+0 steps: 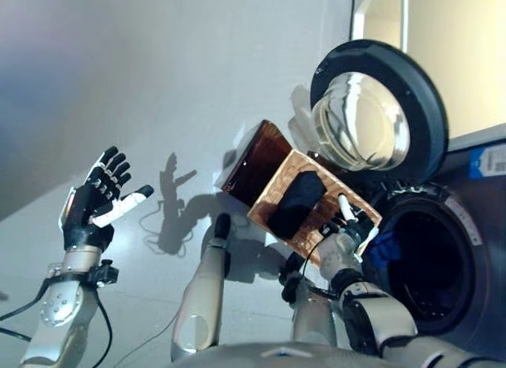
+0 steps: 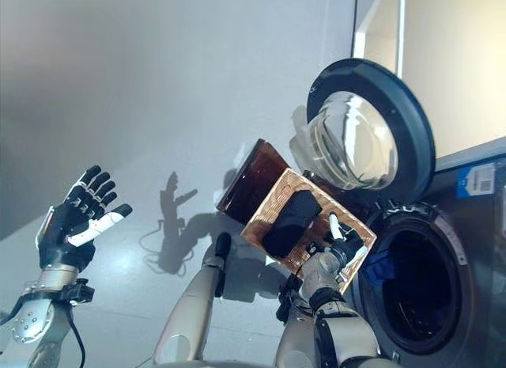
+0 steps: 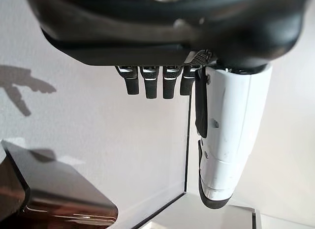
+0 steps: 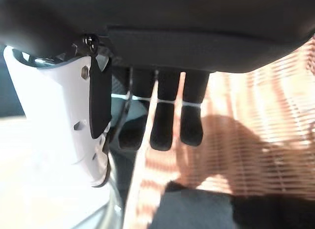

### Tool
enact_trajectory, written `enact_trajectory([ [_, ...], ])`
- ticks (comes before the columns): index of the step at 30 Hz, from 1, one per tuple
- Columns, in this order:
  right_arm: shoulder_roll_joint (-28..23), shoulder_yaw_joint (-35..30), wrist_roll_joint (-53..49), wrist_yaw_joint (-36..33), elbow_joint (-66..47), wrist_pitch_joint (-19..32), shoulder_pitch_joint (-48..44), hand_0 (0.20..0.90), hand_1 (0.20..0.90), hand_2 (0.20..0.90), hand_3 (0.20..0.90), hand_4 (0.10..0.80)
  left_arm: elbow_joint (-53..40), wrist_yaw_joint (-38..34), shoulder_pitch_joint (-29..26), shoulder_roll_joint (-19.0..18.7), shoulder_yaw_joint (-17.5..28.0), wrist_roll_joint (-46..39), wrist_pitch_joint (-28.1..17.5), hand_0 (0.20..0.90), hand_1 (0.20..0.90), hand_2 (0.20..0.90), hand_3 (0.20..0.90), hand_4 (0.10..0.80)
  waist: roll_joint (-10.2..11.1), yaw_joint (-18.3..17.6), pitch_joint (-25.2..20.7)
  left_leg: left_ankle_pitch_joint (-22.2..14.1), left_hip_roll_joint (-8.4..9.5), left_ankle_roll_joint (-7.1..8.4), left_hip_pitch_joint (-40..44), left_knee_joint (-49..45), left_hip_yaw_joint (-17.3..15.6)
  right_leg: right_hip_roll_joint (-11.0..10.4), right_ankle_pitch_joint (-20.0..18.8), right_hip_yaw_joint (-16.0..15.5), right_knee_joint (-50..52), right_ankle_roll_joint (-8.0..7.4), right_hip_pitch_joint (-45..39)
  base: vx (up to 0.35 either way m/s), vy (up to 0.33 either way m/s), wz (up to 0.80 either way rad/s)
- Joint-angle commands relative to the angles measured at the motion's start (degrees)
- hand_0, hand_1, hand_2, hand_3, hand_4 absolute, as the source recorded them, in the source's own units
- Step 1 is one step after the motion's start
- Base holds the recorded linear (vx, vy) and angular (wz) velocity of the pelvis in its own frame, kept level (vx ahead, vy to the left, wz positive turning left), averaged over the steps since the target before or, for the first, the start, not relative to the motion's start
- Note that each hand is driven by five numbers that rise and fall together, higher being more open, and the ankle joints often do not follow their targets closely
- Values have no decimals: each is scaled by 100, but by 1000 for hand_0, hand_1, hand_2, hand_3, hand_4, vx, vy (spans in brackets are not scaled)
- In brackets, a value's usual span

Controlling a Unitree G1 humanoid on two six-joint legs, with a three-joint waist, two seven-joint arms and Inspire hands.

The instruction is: Pick up the clothes and place them into the washing machine

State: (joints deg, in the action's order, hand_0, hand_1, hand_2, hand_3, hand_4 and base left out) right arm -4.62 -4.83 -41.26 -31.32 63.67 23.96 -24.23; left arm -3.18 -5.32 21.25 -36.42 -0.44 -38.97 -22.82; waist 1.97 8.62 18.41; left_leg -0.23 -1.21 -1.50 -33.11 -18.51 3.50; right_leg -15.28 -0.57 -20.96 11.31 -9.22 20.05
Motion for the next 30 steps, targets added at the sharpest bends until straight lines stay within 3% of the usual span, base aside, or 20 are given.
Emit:
enact_trajectory([
  [1,-199,-96,-166,270,-421,487,344,200,200,200,200,300,-359,167,311,-18,310,-1,-412,900,900,900,900,800,106,38,-209,384,-310,685,295,734,360,-486,-947,220,-784,-548,-523,127,-2,-1],
  [9,-295,201,355,330,-639,341,683,200,200,200,200,300,-247,304,425,135,325,118,-362,900,900,900,900,800,178,-3,-267,401,-347,696,708,857,333,-415,-900,195,-948,-522,-924,50,-10,-1],
  [10,-318,280,579,228,-618,290,650,307,307,307,307,376,-270,308,443,131,347,133,-373,900,900,900,900,800,174,-1,-271,402,-344,694,720,862,329,-410,-899,197,-959,-521,-932,0,0,0],
  [11,-330,345,761,130,-620,261,613,527,527,527,527,533,-280,293,455,129,360,153,-379,900,900,900,900,800,173,0,-278,401,-339,691,710,855,326,-405,-901,207,-965,-518,-930,0,0,0],
  [12,-340,385,902,51,-639,221,576,900,900,900,900,800,-313,265,477,122,374,174,-382,900,900,900,900,800,167,-3,-285,403,-336,685,702,864,323,-403,-905,210,-961,-515,-907,0,0,0],
  [18,-422,945,2143,-476,-706,-127,346,900,900,900,900,800,-341,143,486,99,400,302,-432,900,900,900,900,800,150,19,-283,402,-305,682,526,774,337,-396,-916,261,-935,-511,-774,0,0,0],
  [20,-595,1464,3502,-924,-960,-519,322,900,900,900,900,800,-337,32,504,137,442,441,-495,900,900,900,900,800,121,55,-254,349,-314,684,445,693,338,-375,-890,297,-898,-507,-725,-19,2,0],
  [24,-660,1770,4483,-1059,-603,-993,134,900,900,900,900,800,-413,-74,486,112,405,758,-600,900,900,900,900,800,52,125,-184,374,-264,676,294,603,377,-408,-903,261,-865,-514,-654,-38,-6,2],
  [30,-1011,2839,6791,-1033,-87,-1918,-39,900,900,900,900,800,-536,137,498,-101,424,790,-644,900,900,900,900,800,-4,256,-77,366,-228,684,162,557,431,-439,-920,233,-814,-519,-559,-27,-15,4],
])
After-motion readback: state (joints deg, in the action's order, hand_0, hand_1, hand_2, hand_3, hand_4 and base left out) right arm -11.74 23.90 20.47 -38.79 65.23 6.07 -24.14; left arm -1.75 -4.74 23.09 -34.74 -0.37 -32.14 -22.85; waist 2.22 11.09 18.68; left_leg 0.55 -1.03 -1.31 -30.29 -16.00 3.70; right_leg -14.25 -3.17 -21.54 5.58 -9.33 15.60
